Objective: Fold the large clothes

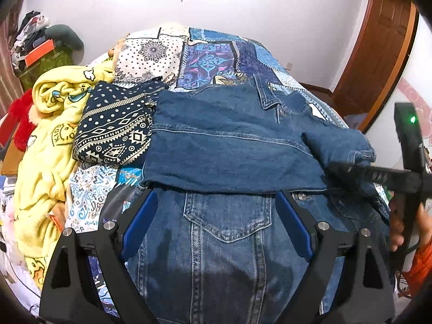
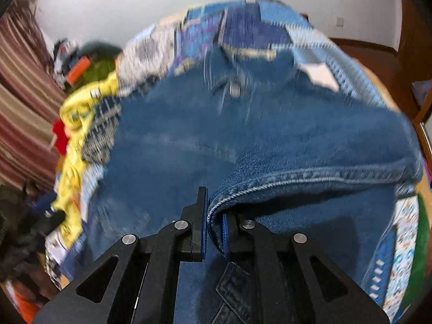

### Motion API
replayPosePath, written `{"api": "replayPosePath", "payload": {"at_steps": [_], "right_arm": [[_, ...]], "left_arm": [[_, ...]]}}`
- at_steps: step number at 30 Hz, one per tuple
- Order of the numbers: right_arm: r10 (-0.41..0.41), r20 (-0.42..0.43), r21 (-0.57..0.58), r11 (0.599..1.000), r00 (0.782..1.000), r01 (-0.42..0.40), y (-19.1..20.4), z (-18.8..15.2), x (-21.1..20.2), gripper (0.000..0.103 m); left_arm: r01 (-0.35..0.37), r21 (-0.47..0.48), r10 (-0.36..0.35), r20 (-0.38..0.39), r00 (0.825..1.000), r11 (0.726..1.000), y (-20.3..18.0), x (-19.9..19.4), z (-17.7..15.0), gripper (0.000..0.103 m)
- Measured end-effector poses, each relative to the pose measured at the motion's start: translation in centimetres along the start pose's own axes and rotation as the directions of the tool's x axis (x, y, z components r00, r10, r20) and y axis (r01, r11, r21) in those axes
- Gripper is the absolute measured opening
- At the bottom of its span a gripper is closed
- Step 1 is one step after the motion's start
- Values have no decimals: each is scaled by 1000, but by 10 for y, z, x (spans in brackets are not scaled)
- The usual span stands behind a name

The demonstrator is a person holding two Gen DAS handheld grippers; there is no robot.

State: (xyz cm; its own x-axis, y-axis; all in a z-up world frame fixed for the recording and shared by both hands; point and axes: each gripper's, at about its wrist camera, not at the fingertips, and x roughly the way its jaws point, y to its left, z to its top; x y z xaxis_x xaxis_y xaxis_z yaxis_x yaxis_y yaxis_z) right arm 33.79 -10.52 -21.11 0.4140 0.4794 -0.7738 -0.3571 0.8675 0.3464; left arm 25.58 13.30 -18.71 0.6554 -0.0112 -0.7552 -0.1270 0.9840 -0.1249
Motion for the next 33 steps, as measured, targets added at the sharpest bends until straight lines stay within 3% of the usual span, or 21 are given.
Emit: {"api": "replayPosePath", "payload": {"at_steps": [4, 6, 8, 10, 18, 23, 28, 33], "right_arm": [[-16, -66, -13, 1000, 998, 15, -2, -11, 9, 13], [-3, -101, -13, 1000, 995, 1, -4, -12, 10, 23], [25, -120, -13, 1000, 993, -27, -4, -11, 4, 54], [40, -114, -20, 999, 993, -43, -3, -12, -5, 64], [-22, 65, -3, 1000, 998, 22, -36, -23, -67, 65], [-156, 184, 72, 987, 970, 145, -78, -26, -104, 68], [-261, 208, 149, 961, 943, 233, -113, -33, -120, 70], [-269, 168, 215, 949, 948, 231, -141, -44, -111, 71]], "left_arm": [[-3, 14, 3, -8, 1000, 1000, -7, 3, 0, 89], [0, 25, 0, -8, 1000, 1000, -14, 3, 2, 89], [8, 43, -8, -5, 1000, 999, -23, 2, 5, 89], [19, 70, -20, 1, 1000, 997, -35, 1, 11, 89], [81, 222, -90, 32, 995, 972, -107, -6, 51, 89], [155, 306, -171, 27, 985, 939, -165, 0, 74, 90], [227, 400, -223, -56, 973, 888, -230, 33, 84, 90], [262, 477, -201, -177, 964, 839, -279, 82, 71, 90]]}}
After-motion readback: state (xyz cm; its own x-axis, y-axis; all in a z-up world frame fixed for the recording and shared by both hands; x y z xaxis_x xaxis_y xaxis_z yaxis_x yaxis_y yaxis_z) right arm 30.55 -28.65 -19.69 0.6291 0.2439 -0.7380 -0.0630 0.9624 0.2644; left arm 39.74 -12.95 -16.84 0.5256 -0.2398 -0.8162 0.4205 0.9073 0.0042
